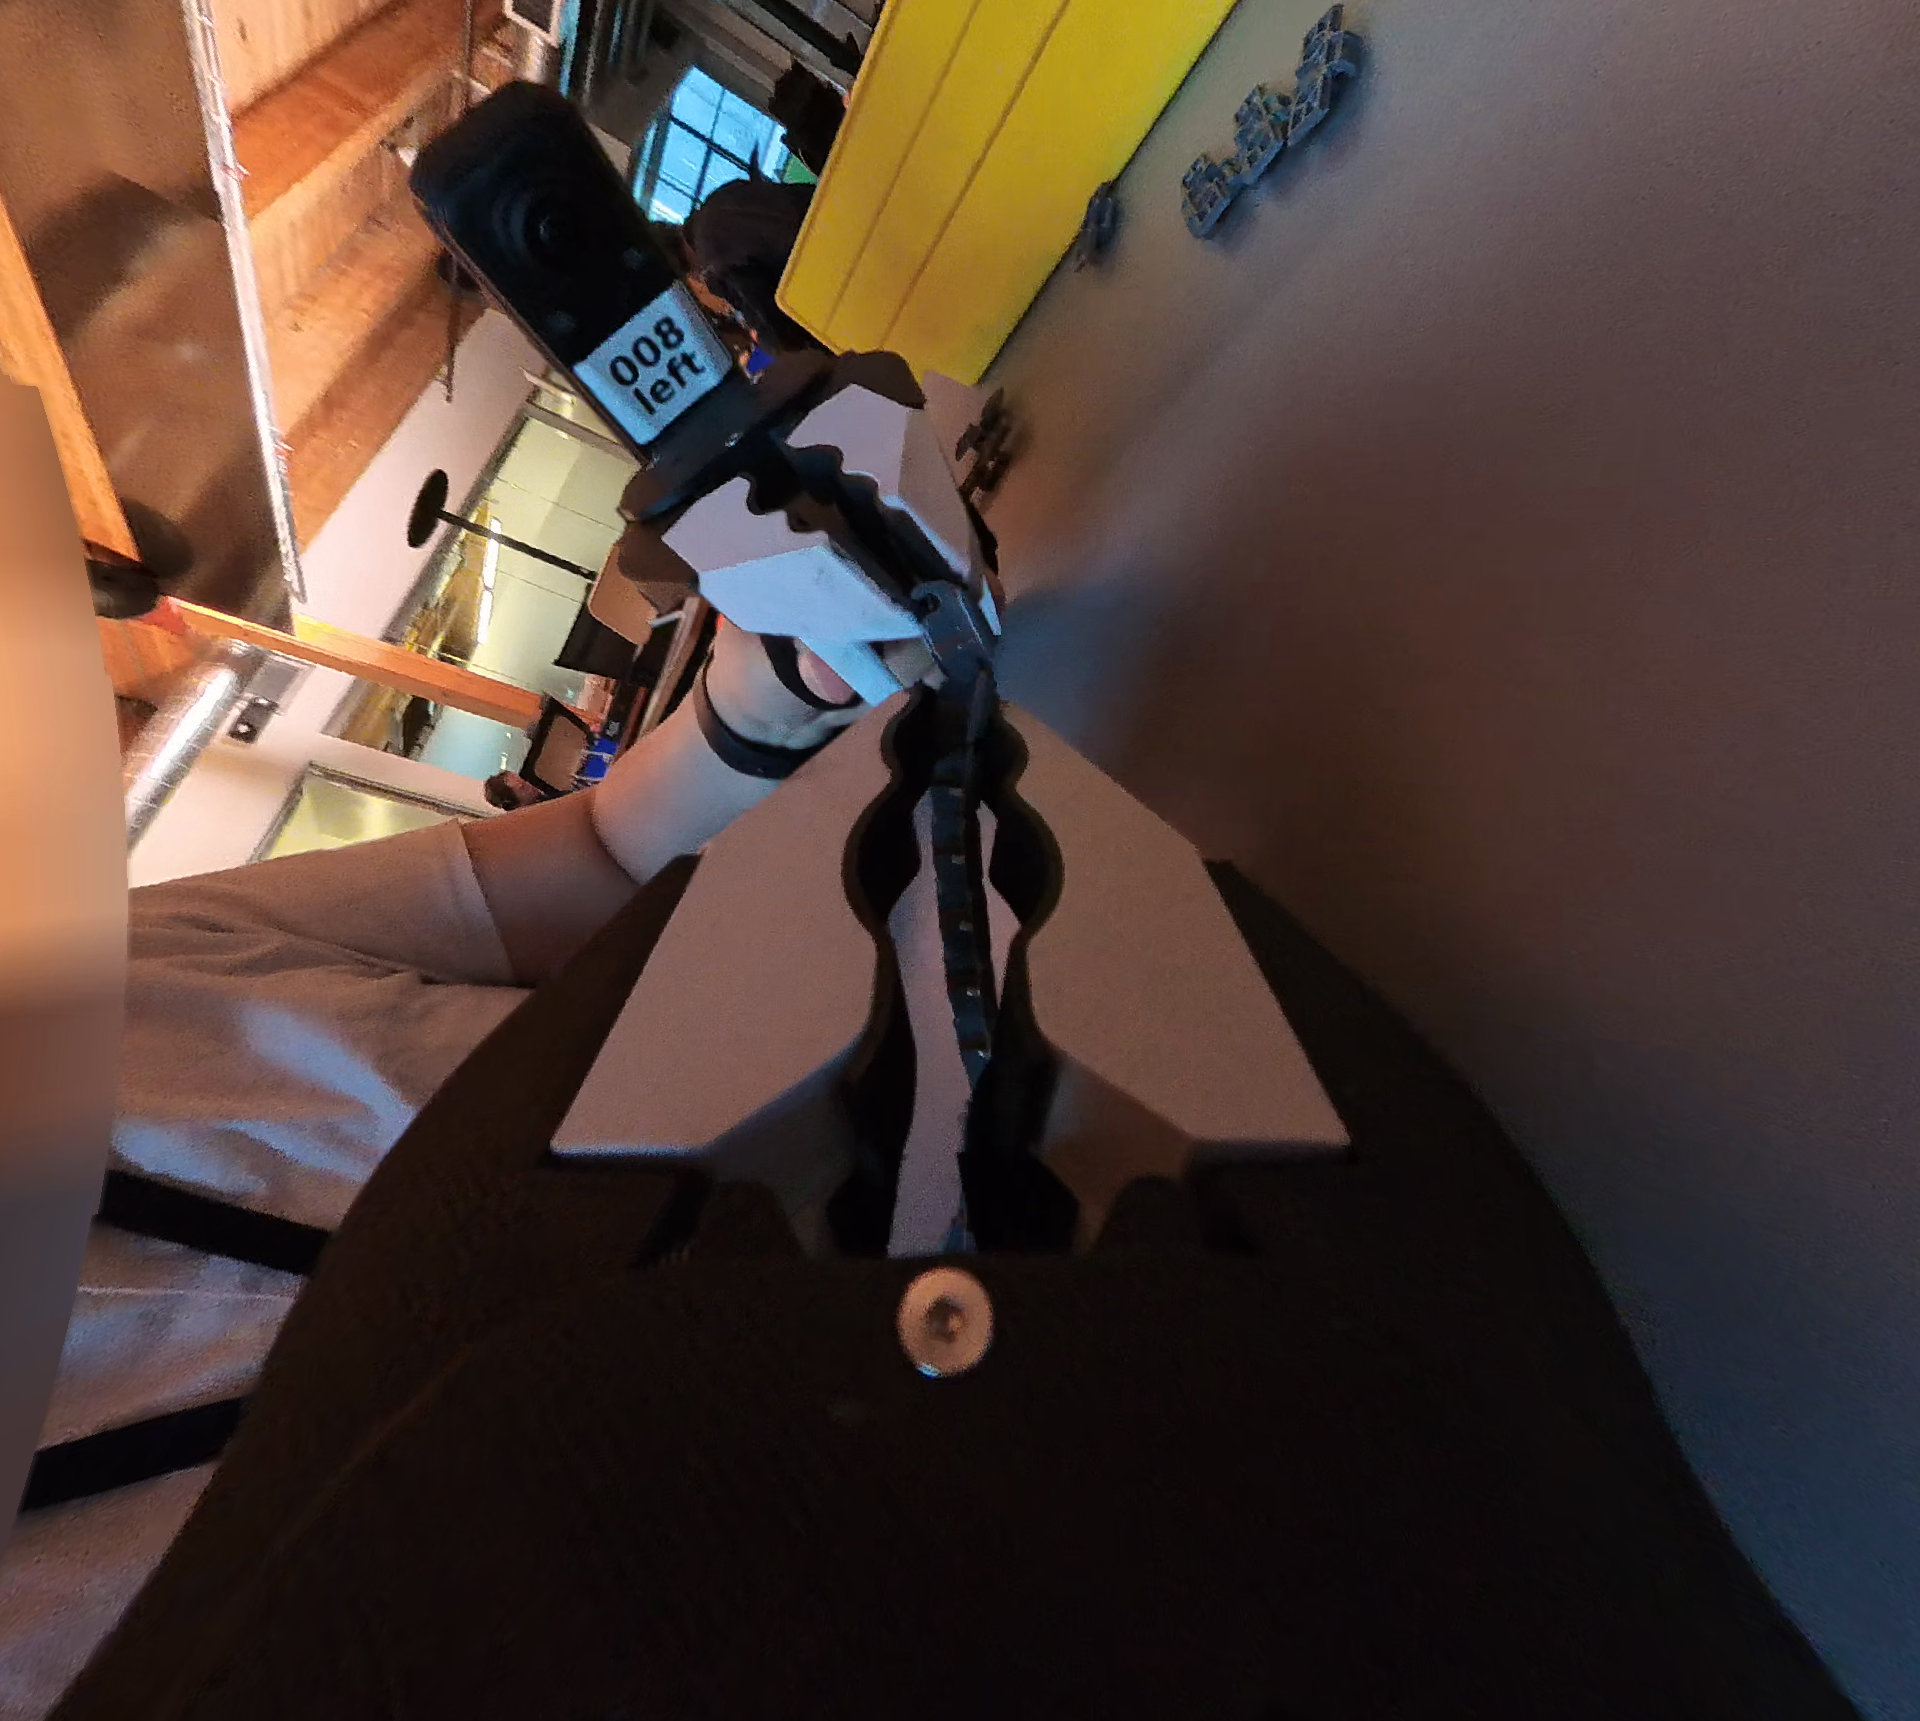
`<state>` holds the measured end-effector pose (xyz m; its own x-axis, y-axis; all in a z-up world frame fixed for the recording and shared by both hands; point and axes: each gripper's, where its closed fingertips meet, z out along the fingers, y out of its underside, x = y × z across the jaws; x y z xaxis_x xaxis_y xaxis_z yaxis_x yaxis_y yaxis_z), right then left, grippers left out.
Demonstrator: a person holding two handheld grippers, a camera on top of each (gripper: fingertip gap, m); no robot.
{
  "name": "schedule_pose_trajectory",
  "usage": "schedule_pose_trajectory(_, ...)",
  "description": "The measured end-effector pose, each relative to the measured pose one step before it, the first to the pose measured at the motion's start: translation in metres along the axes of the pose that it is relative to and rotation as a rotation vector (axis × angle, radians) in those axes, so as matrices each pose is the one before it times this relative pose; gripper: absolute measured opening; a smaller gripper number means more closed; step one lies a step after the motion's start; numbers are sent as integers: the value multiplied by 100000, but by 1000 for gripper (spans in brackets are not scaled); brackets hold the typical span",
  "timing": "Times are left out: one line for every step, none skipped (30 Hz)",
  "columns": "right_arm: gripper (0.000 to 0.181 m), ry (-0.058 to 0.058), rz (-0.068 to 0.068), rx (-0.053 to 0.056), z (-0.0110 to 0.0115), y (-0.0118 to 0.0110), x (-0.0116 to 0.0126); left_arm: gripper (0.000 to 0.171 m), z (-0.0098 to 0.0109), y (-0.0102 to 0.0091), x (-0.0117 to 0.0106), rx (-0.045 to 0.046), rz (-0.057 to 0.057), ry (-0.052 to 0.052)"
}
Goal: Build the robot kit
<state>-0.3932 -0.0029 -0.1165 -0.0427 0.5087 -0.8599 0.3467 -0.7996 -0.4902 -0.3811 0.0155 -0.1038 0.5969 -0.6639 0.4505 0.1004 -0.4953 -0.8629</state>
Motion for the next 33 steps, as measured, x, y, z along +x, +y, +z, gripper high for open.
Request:
schedule_pose_trajectory(4, 60, -220, 145, 3, -43, 3, 5, -2, -12, -10, 170, 1443, -1245)
schedule_pose_trajectory(4, 702, -651, 374, -9, -71, 55, 6, 18, -38, -45, 408, 654, -1234)
schedule_pose_trajectory(4, 372, 190, 758, 14, -96, 51, 6, 7, -38, -64, 531, -1176, -123)
schedule_pose_trajectory(4, -331, 221, 603, 19, -89, -44, 6, -18, -89, -33, 861, -3031, 1444)
schedule_pose_trajectory(4, -25, 50, 1276, 42, -166, -53, 6, -43, -128, -78, 1072, -1318, 101)
schedule_pose_trajectory(4, 271, 644, 970, 112, -89, 53, 6, -45, -29, -85, 321, 405, -1003)
schedule_pose_trajectory(4, -241, -186, -452, -20, -29, -4, 6, 26, -1, 3, 23, 532, -422)
schedule_pose_trajectory(3, 526, -95, 439, -4, -68, 89, 6, 32, 28, -60, -17, -1050, -25)
schedule_pose_trajectory(4, -54, -100, 0, -4, -13, -4, 6, 13, -7, 11, 292, -1104, 455)
schedule_pose_trajectory(3, -421, 136, 227, -25, -58, -35, 6, 5, -25, 24, 309, 182, -210)
schedule_pose_trajectory(3, 1004, -516, 29, 23, -6, 128, 6, 35, 48, -91, -331, 4, -694)
schedule_pose_trajectory(3, 430, -524, 276, -11, -71, 50, 6, 8, -37, -13, 306, -234, -87)
schedule_pose_trajectory(3, 99, -421, 250, 9, -33, -15, 6, -17, -8, 19, 208, -630, 393)
schedule_pose_trajectory(3, 45, -30, -414, 5, 35, 28, 6, 20, 22, 1, -2, 174, -381)
schedule_pose_trajectory(3, 286, -121, 269, -2, -37, 39, 6, 9, 2, 7, 75, 459, -477)
schedule_pose_trajectory(3, -76, -312, -492, 7, 35, 1, 6, -8, 3, 60, 123, 474, -139)
schedule_pose_trajectory(3, 292, -277, 231, -5, -34, 29, 6, 1, 6, 5, 65, 1048, -823)
schedule_pose_trajectory(3, 1007, -771, 703, 11, -58, 69, 7, 9, 28, 210, 29, 597, 893)
schedule_pose_trajectory(3, 730, 779, 1815, -197, -305, 209, 7, 156, 126, 442, -172, -551, 2047)
schedule_pose_trajectory(3, -635, 218, -231, -13, -25, -58, 7, -31, -60, -18, 293, 1299, -916)
schedule_pose_trajectory(4, 590, -949, 150, 114, 6, -4, 7, -55, -59, -97, 421, -1588, 310)
schedule_pose_trajectory(4, -316, 254, -230, 36, 68, -22, 7, 11, -78, -99, 318, -1028, 135)
schedule_pose_trajectory(4, -1479, 78, -610, 17, 49, -164, 7, -67, -211, -92, 804, -853, 786)
schedule_pose_trajectory(5, -1161, -1234, -2822, 57, 283, -130, 6, -96, -157, -421, 216, -1400, -836)
schedule_pose_trajectory(5, -299, -272, -834, 51, 63, -43, 6, -27, -47, -143, -253, -1960, 821)
schedule_pose_trajectory(6, -1241, 893, 529, 45, -6, -150, 6, -60, -69, -66, 129, -1819, 1125)
schedule_pose_trajectory(6, -2533, 1831, -192, 24, 93, -260, 6, -50, 4, 74, -259, -1653, 1936)
schedule_pose_trajectory(5, -3229, 3111, -411, -55, 97, -230, 5, 10, 63, 114, -505, -1392, 1740)
schedule_pose_trajectory(4, -1435, 2475, -13, -41, 48, -21, 5, 55, 95, -68, -910, -1354, 406)
schedule_pose_trajectory(4, 724, 627, 112, -3, 22, 185, 5, 59, 118, -159, -1065, -1320, -313)
schedule_pose_trajectory(4, 263, -283, -144, -24, 34, 28, 5, 11, 28, 8, -340, -449, 422)
schedule_pose_trajectory(4, -873, -1076, -57, -4, 36, -173, 4, -54, -37, 128, 183, 338, 726)
schedule_pose_trajectory(4, -556, -964, -288, 13, 69, -130, 4, -70, 7, 144, 50, 1137, 284)
